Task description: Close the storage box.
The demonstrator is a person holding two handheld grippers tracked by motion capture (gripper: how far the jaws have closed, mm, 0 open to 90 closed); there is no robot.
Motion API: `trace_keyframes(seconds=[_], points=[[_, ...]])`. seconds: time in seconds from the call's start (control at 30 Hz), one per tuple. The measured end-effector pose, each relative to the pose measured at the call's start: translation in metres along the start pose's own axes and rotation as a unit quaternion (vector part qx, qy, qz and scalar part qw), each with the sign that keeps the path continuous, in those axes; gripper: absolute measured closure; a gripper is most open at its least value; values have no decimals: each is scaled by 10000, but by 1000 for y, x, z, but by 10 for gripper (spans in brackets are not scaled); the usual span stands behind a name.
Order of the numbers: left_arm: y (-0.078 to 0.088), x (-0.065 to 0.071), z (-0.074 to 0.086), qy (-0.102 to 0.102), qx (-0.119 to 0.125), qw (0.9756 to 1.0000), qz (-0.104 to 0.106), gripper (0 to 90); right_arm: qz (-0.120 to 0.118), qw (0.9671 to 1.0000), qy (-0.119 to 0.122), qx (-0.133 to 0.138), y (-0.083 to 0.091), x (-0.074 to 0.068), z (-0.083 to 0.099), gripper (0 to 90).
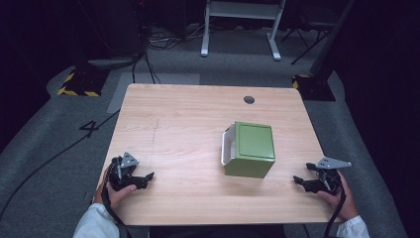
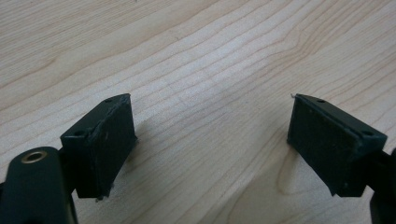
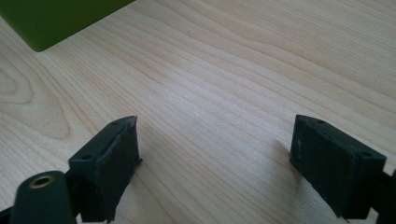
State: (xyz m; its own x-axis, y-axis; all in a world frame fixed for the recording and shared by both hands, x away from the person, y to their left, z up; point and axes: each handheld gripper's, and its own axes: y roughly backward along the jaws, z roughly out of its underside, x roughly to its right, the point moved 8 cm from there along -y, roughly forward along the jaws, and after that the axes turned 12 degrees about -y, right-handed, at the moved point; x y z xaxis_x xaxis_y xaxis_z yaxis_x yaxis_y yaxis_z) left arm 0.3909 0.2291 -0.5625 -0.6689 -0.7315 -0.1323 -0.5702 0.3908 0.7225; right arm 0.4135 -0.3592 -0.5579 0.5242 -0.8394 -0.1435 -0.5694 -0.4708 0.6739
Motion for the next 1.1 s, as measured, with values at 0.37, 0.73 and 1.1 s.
trace_keyframes(seconds=[0.37, 0.73, 1.1], points=[[0, 0, 0, 22, -7, 10000, 17, 148, 5, 10000, 2, 1, 0, 0, 0, 155], [0, 0, 0, -2, -10, 10000, 31, 148, 0, 10000, 0, 0, 0, 0, 0, 155], [-1, 0, -1, 31, -32, 10000, -23, 137, 23, 10000, 28, 10, 0, 0, 0, 155]])
